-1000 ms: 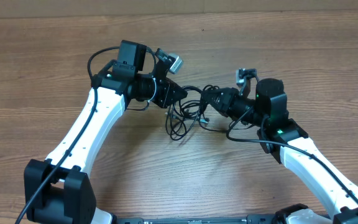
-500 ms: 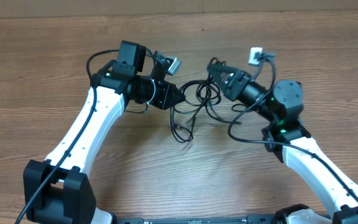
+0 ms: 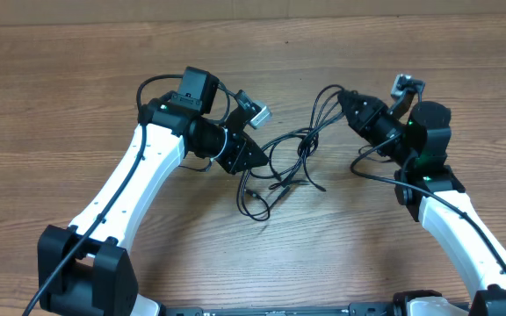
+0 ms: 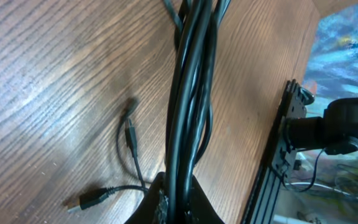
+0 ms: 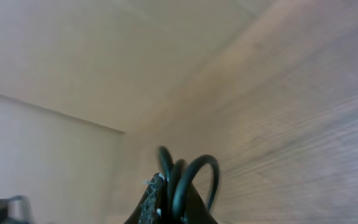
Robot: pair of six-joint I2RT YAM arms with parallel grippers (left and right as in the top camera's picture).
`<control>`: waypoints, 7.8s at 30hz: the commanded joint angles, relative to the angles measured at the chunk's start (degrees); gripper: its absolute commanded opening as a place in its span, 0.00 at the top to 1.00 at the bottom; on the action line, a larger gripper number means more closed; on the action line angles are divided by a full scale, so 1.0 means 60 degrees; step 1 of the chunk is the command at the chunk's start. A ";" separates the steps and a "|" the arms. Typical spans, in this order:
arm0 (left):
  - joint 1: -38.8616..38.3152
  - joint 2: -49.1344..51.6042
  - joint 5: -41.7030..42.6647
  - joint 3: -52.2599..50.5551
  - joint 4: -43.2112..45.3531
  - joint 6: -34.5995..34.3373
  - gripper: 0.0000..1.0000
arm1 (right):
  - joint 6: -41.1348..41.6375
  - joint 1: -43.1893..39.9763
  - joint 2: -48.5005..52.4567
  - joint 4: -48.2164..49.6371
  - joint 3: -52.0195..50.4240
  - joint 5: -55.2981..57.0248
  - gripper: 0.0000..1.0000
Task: Untangle cables
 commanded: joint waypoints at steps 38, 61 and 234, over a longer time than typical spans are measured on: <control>-0.0018 -0.0109 0.0492 0.0004 0.3180 -0.1024 0.45 | 0.2182 0.1592 -0.0124 0.1359 0.0204 -0.4911 0.96; 0.0634 -0.0109 0.1993 0.0004 0.3526 -0.1260 0.29 | 0.3417 0.1421 -0.0124 0.2237 0.0204 -0.4353 0.96; 0.0240 0.1727 -0.3413 0.0004 0.3880 -1.4582 0.96 | -0.0718 0.1694 -0.0127 -0.0871 0.0215 -0.3133 0.05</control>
